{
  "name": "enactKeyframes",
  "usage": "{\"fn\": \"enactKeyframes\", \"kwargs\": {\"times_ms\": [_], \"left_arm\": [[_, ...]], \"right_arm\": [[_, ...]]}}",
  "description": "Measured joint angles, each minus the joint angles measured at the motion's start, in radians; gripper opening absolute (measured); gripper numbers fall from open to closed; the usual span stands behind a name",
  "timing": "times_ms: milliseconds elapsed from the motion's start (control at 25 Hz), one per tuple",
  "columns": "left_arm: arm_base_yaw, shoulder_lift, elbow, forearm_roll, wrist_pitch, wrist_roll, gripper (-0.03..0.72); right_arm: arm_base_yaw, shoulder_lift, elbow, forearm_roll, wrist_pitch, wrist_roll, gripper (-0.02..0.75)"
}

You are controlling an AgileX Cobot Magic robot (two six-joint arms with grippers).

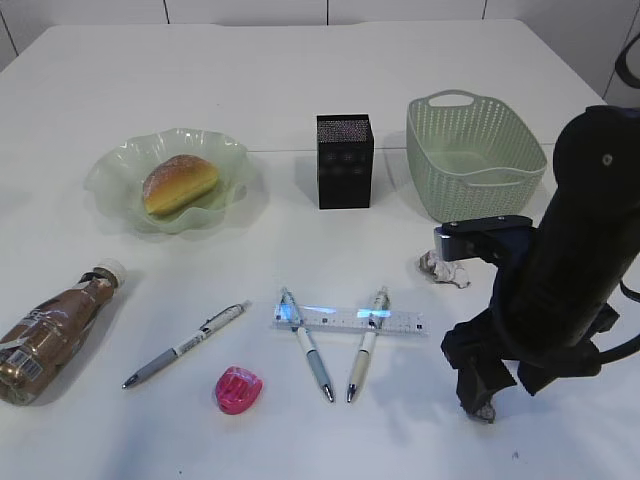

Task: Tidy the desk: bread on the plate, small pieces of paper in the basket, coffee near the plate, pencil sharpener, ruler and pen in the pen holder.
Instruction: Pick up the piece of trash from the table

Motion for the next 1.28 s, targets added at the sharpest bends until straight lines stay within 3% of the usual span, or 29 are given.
{"fn": "enactKeyframes", "kwargs": {"times_ms": [520,1280], "left_arm": [[0.0,0.0,0.0,0.0,0.0,0.0,0.593],[0.0,0.0,0.0,0.0,0.0,0.0,0.593]], "right_arm": [[0.0,0.04,-0.009,-0.005,-0.092,0.001,0.555],[0.0,0.116,-0.011,-0.034,-0.108,0.001,0.555]]}}
